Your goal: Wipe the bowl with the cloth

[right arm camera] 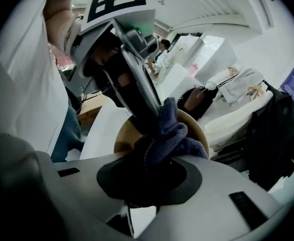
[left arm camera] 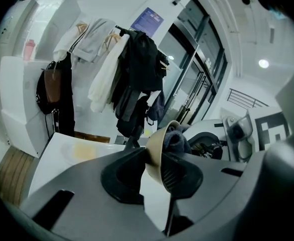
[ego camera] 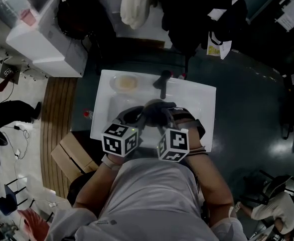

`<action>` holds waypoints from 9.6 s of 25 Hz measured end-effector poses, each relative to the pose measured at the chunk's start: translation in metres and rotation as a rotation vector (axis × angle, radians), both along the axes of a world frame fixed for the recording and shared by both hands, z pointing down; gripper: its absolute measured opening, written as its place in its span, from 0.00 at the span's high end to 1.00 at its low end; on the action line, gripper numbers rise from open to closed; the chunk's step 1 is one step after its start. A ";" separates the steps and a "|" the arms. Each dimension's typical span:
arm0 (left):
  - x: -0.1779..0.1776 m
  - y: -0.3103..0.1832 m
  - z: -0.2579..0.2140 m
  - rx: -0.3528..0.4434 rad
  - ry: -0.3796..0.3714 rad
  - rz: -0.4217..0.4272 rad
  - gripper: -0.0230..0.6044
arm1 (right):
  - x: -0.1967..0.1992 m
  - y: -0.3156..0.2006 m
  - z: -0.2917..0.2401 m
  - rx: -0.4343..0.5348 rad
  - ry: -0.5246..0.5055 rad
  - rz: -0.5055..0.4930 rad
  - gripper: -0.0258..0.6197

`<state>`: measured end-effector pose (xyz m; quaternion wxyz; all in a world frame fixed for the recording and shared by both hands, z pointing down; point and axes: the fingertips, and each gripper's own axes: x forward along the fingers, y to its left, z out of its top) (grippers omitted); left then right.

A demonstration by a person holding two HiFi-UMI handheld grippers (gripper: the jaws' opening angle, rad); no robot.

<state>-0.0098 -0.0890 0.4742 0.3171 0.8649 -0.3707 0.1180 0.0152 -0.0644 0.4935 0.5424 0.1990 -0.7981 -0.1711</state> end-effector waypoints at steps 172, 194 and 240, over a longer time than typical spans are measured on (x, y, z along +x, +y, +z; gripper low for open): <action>-0.040 -0.051 -0.062 0.094 0.410 0.082 0.93 | -0.010 0.025 -0.095 -0.596 -1.161 0.191 0.83; -0.011 -0.009 -0.072 0.044 0.493 0.346 0.93 | -0.032 0.024 -0.049 -0.715 -1.174 0.265 0.83; -0.022 -0.005 0.007 -0.065 0.130 0.367 0.93 | 0.006 0.027 -0.089 -0.683 -1.215 0.199 0.83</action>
